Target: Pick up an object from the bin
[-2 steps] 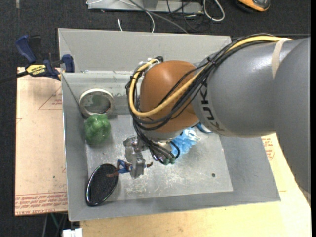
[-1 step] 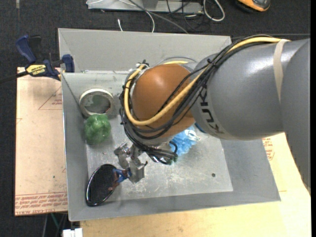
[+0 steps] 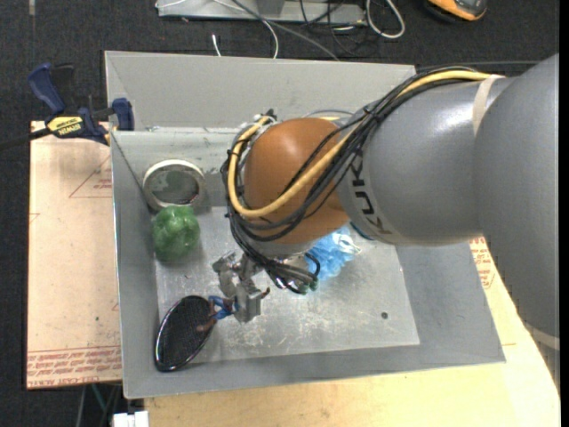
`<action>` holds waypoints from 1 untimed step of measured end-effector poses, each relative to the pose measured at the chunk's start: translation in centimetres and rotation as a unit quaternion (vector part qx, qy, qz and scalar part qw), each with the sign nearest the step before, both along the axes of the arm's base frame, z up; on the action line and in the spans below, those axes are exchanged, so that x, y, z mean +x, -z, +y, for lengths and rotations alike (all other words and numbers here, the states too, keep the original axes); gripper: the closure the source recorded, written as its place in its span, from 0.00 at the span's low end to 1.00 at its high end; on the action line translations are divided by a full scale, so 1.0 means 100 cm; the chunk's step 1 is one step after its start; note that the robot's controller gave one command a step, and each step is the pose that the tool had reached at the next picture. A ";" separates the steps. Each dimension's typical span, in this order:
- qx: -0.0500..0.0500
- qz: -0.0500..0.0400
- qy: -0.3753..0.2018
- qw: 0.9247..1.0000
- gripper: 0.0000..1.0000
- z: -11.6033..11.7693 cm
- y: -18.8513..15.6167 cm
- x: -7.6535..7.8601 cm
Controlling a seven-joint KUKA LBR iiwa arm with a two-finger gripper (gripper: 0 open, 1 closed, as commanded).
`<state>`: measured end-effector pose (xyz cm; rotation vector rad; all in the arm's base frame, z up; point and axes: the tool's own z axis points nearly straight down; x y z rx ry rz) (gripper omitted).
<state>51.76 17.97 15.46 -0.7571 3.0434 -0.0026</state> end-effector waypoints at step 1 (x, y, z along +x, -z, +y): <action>0.003 0.000 -0.055 0.998 1.00 0.023 -0.023 -0.019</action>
Offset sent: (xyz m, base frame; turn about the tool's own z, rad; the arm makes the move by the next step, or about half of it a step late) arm 0.0089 0.0116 0.0071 -0.0570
